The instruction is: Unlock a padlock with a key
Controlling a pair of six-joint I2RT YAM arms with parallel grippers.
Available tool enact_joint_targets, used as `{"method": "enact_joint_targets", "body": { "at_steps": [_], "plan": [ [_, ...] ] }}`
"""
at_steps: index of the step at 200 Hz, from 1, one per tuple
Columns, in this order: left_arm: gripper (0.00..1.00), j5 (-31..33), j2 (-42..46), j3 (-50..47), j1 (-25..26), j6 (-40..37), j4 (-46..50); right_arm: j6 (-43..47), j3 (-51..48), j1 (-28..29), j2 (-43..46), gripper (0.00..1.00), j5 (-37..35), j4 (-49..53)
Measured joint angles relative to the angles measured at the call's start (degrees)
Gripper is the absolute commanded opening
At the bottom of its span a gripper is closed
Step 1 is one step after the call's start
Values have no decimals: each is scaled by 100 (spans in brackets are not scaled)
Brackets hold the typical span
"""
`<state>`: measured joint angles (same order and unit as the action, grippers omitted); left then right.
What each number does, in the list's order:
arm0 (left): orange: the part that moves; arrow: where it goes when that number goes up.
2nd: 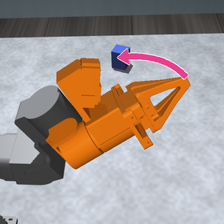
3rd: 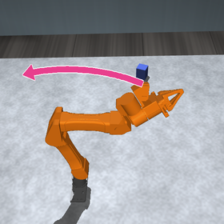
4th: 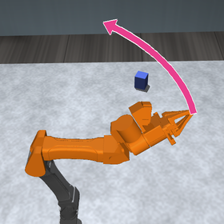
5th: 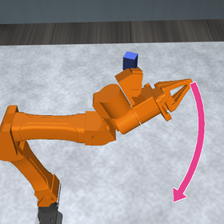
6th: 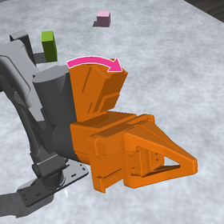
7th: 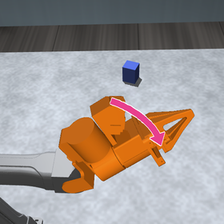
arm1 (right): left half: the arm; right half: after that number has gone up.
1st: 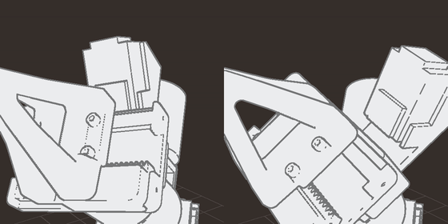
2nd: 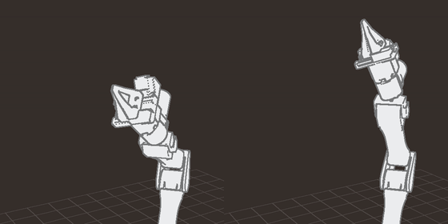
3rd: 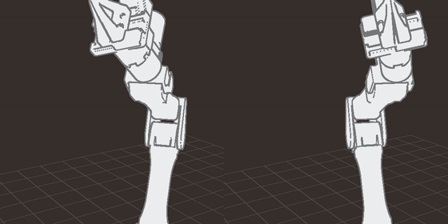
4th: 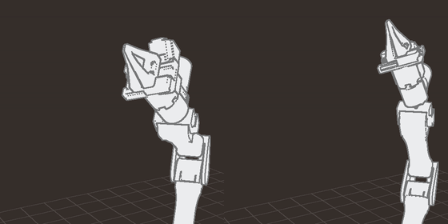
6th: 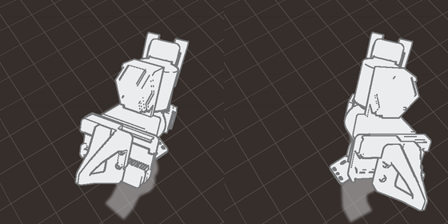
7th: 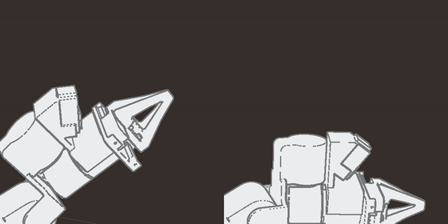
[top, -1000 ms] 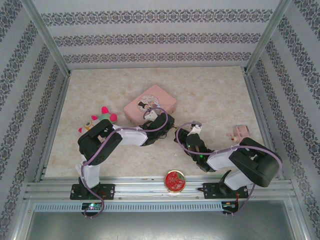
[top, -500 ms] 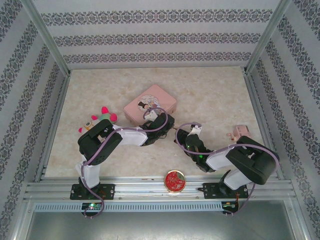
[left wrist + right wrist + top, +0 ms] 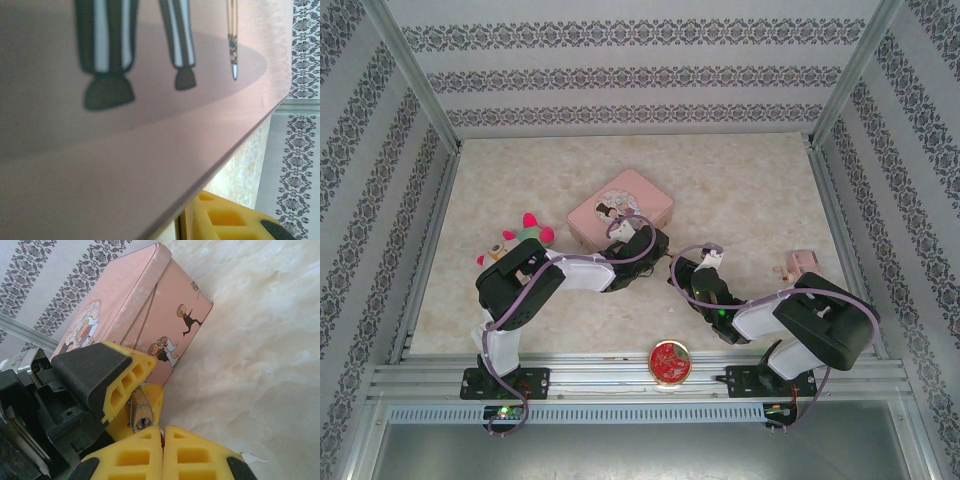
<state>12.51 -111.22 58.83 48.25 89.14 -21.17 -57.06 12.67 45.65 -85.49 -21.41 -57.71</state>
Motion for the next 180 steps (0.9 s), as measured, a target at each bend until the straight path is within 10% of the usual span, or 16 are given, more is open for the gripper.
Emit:
{"method": "enact_joint_targets", "body": {
  "at_steps": [180],
  "plan": [
    [0,26,-83,20,-111,-39,-229,0,262,-7,-590,0,-155,-437]
  ]
}}
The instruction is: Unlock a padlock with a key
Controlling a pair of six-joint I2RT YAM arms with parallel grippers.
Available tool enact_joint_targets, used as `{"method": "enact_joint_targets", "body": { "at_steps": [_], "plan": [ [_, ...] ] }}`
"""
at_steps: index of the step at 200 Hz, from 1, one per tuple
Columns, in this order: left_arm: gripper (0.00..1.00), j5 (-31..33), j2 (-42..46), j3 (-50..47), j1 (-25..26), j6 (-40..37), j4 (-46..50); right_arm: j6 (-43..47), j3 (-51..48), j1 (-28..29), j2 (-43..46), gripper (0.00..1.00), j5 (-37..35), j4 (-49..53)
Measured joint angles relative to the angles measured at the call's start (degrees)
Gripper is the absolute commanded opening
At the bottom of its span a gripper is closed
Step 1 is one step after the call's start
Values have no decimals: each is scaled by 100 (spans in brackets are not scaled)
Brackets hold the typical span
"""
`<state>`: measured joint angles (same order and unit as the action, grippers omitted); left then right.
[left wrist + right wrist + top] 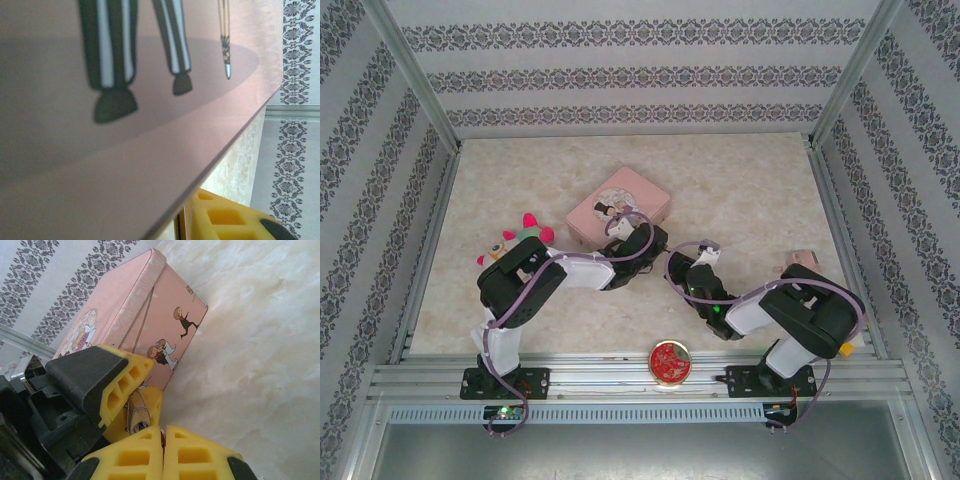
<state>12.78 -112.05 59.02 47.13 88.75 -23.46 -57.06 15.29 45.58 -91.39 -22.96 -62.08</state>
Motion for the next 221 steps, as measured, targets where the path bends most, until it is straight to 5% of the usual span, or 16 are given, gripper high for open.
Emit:
{"method": "enact_joint_targets", "body": {
  "at_steps": [106,221],
  "plan": [
    [0,59,-35,17,-114,2,-63,-114,-70,-306,-855,0,807,-1318],
    [0,31,-35,-4,-111,66,-164,-173,-28,-317,-789,0,1482,-1152]
  ]
}}
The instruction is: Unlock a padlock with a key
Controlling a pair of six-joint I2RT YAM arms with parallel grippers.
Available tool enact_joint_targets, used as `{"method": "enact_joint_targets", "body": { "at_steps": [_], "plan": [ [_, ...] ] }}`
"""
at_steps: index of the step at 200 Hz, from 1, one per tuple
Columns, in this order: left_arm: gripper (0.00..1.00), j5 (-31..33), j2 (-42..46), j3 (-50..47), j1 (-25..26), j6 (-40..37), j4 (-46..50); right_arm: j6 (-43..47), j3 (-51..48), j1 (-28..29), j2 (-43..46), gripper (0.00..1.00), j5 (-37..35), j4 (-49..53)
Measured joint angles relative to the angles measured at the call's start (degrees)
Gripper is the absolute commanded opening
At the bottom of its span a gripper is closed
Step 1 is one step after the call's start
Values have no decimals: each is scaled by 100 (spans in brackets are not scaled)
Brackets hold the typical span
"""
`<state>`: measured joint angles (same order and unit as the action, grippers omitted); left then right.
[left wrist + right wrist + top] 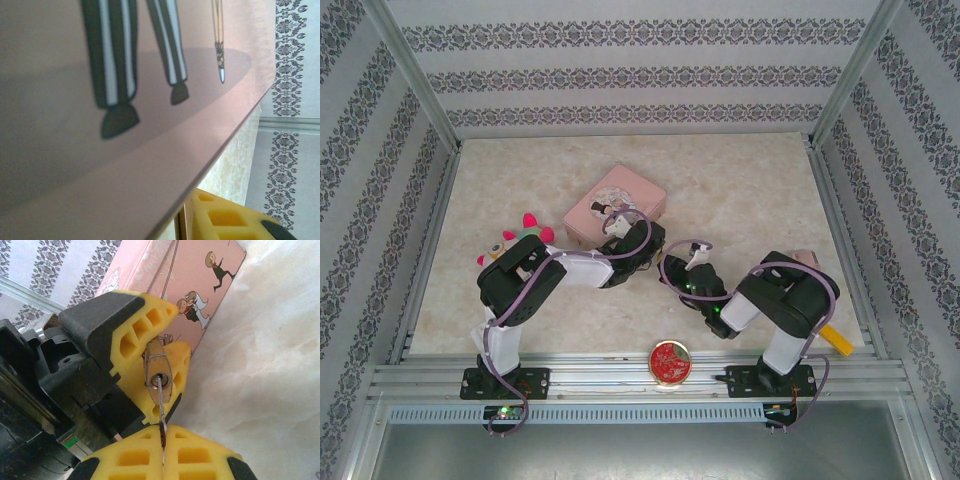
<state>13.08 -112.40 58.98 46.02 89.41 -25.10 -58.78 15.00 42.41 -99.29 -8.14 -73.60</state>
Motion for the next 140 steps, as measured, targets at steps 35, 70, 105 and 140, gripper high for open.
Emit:
{"method": "enact_joint_targets", "body": {
  "at_steps": [35,70,105,140],
  "plan": [
    [0,-24,15,-46,2,-2,-70,-7,-26,-317,581,0,577,415],
    [0,-55,26,-63,2,-7,-87,2,26,-706,1165,0,1220,1222],
    [0,-63,39,-98,2,-26,-120,114,160,-997,1762,0,1843,2428],
    [0,-140,94,-149,4,-90,-114,490,479,-1344,2594,0,2490,4190]
  ]
}}
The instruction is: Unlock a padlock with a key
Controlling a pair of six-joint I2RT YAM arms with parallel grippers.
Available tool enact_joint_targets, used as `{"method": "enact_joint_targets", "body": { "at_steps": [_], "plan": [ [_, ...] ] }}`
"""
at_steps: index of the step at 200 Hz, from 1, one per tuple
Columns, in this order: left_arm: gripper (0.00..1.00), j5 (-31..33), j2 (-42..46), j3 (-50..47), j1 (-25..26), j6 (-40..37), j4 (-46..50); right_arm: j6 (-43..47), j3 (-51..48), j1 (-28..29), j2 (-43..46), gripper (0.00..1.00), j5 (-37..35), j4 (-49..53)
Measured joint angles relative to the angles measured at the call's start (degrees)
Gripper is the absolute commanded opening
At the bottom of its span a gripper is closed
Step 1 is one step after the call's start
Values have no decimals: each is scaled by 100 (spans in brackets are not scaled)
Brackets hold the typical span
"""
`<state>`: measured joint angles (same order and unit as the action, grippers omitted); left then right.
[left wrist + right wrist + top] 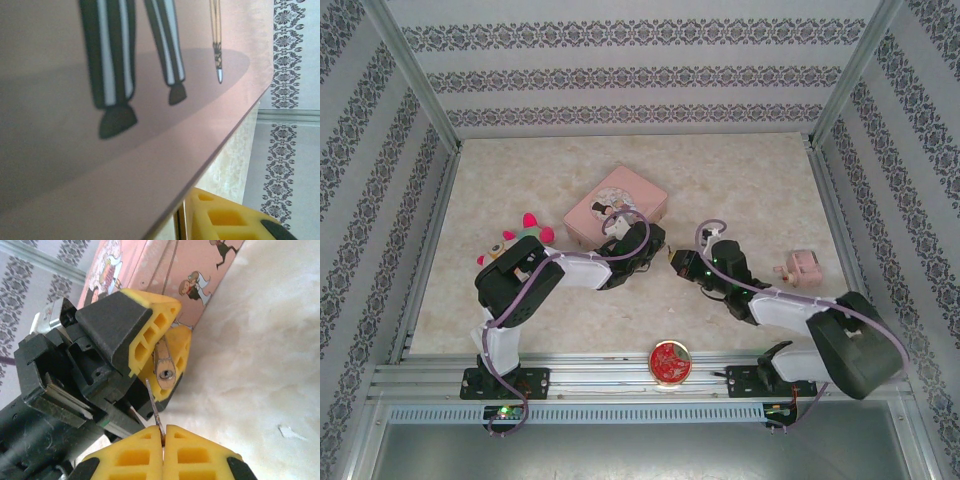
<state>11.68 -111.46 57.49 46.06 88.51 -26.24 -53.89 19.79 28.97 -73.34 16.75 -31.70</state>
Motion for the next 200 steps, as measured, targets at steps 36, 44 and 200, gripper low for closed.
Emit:
{"method": "enact_joint_targets", "body": {
  "at_steps": [36,44,200],
  "plan": [
    [0,-63,7,0,-2,-92,20,420,363,-520,321,0,940,1187],
    [0,-125,9,0,-2,-133,24,496,417,-621,264,0,1200,1327],
    [0,-802,94,2,0,-586,201,868,787,-857,-708,0,2468,1740]
  ]
}}
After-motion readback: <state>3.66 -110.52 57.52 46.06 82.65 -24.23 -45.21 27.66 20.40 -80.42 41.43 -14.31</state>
